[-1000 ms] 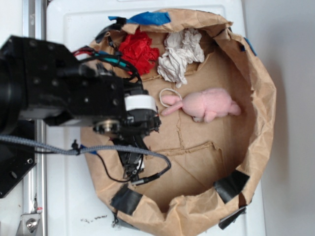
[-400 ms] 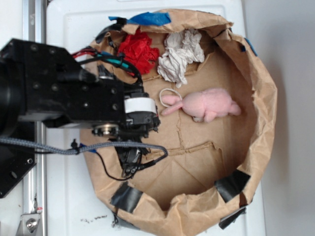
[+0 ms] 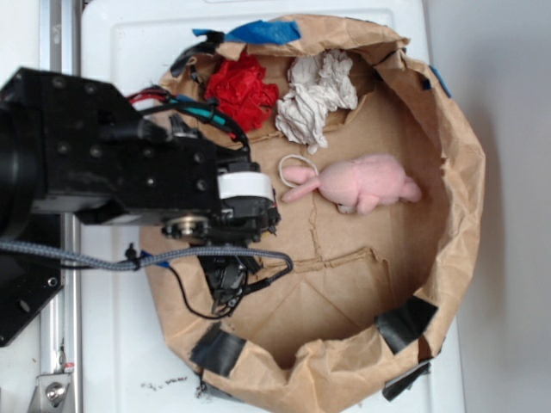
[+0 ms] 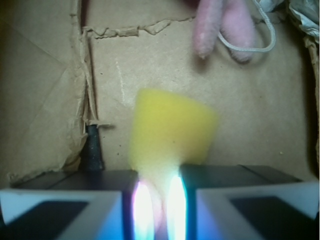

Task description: Grab the green sponge.

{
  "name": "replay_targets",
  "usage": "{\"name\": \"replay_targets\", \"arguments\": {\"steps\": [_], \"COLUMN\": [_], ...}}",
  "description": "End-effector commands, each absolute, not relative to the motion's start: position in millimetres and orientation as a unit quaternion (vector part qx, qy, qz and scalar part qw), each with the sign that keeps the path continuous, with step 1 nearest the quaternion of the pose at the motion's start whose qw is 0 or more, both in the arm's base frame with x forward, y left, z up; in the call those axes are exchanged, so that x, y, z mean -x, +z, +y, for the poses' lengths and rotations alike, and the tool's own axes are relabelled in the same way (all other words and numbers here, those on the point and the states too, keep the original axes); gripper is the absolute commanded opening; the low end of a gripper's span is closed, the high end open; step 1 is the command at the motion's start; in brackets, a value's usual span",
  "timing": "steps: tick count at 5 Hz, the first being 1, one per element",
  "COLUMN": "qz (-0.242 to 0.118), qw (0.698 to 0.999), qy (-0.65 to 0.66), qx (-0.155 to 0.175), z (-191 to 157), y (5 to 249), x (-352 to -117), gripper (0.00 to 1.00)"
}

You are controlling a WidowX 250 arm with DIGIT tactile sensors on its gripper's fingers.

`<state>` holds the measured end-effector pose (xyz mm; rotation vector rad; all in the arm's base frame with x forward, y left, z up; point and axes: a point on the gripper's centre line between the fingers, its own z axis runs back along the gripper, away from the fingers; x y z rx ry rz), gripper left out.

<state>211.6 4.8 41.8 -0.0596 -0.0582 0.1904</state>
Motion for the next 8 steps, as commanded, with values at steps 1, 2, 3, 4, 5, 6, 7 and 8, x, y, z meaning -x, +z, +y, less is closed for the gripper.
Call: {"name": "replay_targets", "arguments": {"steps": [1, 2, 3, 4, 5, 6, 7, 8], "qz": [-0.068, -0.092, -0.088, -0.095, -0.095, -0.107, -0.103, -0.062], "qw": [0.991, 0.987, 0.988, 0.988, 0.988, 0.989, 0.990, 0.992], "qy": [0.094, 0.105, 0.103, 0.107, 0.103, 0.086, 0.095, 0.113], "qx": [0.065, 0.077, 0.070, 0.066, 0.060, 0.046, 0.017, 0.012], "z": [8.9, 15.4, 13.9, 14.2, 13.0, 9.8, 15.0, 25.7], "y": [89.8, 131.3, 146.5, 145.4, 145.0, 162.7, 183.3, 189.7], "x": [-204.7, -245.1, -261.4, -250.1, -246.6, -238.1, -231.9, -230.0], "gripper": [0.00, 0.00, 0.00, 0.00, 0.00, 0.00, 0.00, 0.00]}}
